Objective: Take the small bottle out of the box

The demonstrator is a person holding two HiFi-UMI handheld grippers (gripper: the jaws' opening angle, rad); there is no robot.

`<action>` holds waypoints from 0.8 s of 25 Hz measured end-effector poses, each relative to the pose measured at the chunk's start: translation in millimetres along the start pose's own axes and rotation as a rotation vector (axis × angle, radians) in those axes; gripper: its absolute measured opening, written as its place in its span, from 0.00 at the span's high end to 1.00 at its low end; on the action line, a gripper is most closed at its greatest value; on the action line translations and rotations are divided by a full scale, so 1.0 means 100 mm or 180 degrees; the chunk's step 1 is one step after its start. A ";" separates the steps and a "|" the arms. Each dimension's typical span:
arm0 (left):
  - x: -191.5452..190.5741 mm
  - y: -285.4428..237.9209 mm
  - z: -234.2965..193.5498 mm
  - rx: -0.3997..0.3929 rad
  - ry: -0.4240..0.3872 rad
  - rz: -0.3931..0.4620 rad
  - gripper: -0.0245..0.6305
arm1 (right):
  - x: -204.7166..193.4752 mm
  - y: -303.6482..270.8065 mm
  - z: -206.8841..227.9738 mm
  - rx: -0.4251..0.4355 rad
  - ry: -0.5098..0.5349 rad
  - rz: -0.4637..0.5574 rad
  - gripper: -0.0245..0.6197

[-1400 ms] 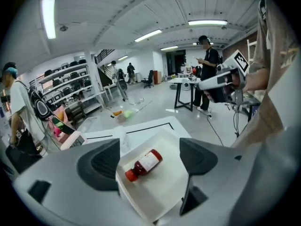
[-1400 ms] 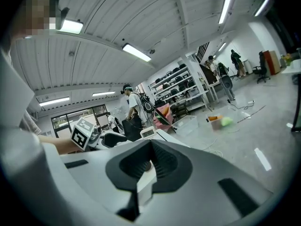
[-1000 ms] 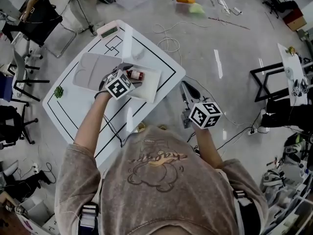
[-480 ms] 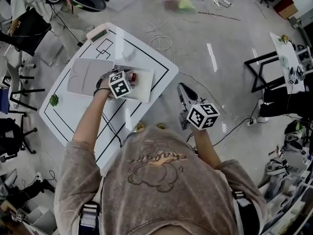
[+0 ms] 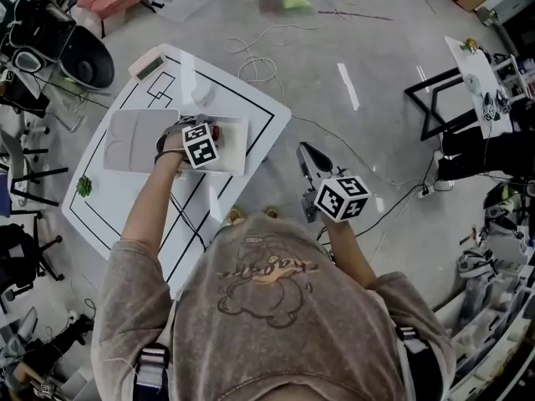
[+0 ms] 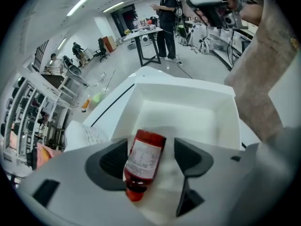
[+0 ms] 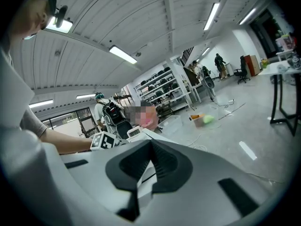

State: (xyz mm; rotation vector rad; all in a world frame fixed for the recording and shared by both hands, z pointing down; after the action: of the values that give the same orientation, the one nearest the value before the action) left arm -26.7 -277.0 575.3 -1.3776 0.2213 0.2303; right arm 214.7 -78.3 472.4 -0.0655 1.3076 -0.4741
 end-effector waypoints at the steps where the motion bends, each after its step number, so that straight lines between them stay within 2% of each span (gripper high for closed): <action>1: 0.02 0.00 -0.01 -0.0007 -0.0033 -0.0021 0.49 | -0.01 0.02 0.01 -0.0022 -0.0008 -0.0005 0.97; 8: 0.06 -0.02 -0.02 -0.0037 -0.0161 -0.0046 0.54 | -0.05 0.09 0.01 -0.0108 -0.0037 -0.0012 0.97; 10: 0.06 -0.02 -0.01 -0.0025 -0.0159 -0.0033 0.58 | -0.05 0.11 0.02 -0.0128 -0.0043 -0.0008 0.97; 20: 0.07 0.09 -0.02 0.0007 -0.0048 0.0104 0.62 | -0.03 0.08 0.00 -0.0090 -0.0024 -0.0009 0.97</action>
State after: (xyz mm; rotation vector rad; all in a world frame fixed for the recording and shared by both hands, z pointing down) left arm -23.1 -276.7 564.5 -1.3703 0.2316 0.2672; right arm 216.1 -69.7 472.9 -0.0926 1.3070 -0.4575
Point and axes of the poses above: the fingertips, and each gripper's own axes: y backward along the fingers, z to its right, x out of its top, the point moved 10 cm from there along y, backward along the fingers, and after that the axes turned 10 degrees about y, right-handed, at the moved point
